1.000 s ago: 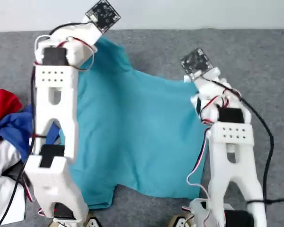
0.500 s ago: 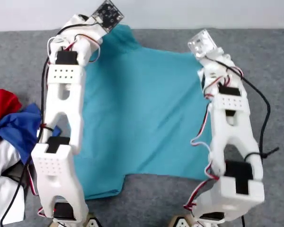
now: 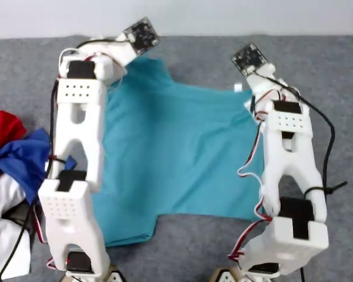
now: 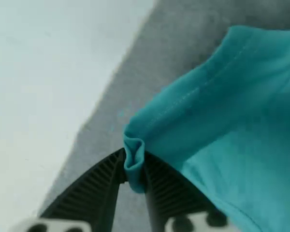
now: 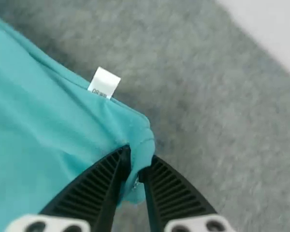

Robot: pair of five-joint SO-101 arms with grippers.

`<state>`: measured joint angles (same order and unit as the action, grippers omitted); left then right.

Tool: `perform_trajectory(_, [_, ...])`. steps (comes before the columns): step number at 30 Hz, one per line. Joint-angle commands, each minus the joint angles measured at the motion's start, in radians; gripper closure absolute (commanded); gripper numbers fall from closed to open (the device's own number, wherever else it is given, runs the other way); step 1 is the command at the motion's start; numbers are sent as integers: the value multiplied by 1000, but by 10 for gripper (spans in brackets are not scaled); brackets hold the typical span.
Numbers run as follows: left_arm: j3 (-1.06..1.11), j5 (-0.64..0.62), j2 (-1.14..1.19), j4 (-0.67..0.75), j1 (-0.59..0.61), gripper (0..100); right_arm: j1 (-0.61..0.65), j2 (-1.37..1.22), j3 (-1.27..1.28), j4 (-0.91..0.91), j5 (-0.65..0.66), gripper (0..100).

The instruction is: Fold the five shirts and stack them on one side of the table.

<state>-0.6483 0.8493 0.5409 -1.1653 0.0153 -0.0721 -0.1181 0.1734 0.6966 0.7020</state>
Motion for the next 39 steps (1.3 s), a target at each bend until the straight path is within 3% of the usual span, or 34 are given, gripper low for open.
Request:
perform_trajectory(1, [-51, 12, -137, -157, 2, 986, -10, 96, -66, 148, 14, 989])
perform_trajectory(11, [-48, 15, -288, -583, 2, 986, -12, 213, -66, 496, 14, 989])
perform_trajectory(15, [53, 14, -391, -592, 28, 986, -10, 277, -64, 653, 14, 989])
perform_trajectory(21, [466, 106, -631, -589, 35, 986, -10, 317, -63, 828, 14, 989])
perform_trajectory(28, [837, 120, -832, -500, 35, 985, -1, 318, 110, 759, 12, 987])
perform_trajectory(33, [909, 120, -879, -485, 37, 984, 10, 320, 155, 808, 12, 894])
perform_trajectory(39, [929, 164, -1007, -591, 37, 984, 4, 433, 147, 946, 14, 809])
